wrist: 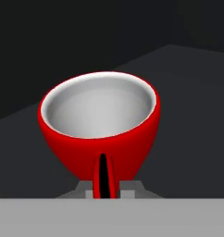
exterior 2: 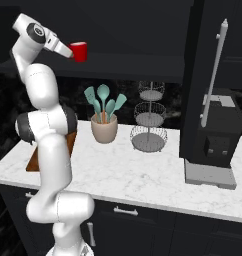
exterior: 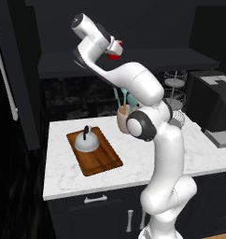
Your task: Pick the kettle from the counter and place it on the tray. Then pick the mug from the cabinet and place it on the tray. Then close the cabinet doors.
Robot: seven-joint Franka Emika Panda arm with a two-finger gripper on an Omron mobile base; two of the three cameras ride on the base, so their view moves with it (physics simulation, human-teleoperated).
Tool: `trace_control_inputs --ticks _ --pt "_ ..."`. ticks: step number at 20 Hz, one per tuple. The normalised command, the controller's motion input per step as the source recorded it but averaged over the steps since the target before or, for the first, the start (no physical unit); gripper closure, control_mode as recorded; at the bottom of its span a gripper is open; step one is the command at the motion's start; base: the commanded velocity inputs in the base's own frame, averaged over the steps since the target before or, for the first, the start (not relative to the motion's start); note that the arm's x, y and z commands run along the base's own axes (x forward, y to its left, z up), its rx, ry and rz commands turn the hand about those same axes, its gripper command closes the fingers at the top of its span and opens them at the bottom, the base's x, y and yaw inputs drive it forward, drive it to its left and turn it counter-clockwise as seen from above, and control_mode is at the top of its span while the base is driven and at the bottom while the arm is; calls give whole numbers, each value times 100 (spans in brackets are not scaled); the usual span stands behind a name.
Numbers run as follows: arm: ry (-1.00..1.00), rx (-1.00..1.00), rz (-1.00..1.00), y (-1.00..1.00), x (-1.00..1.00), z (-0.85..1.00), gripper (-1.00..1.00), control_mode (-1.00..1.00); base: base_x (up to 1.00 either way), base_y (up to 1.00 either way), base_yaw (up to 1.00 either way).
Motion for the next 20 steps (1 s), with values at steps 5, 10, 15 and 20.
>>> trace_control_inputs --ticks 5,10,15,20 --pt "-9 0 2 -12 -20 -4 100 -100 0 0 0" --pt "-23 0 15 -5 -65 -18 100 -100 0 0 0" --pt "-19 0 23 -11 -90 -8 100 -100 0 0 0" --pt "-10 0 27 -12 -100 -1 100 -100 0 0 0"
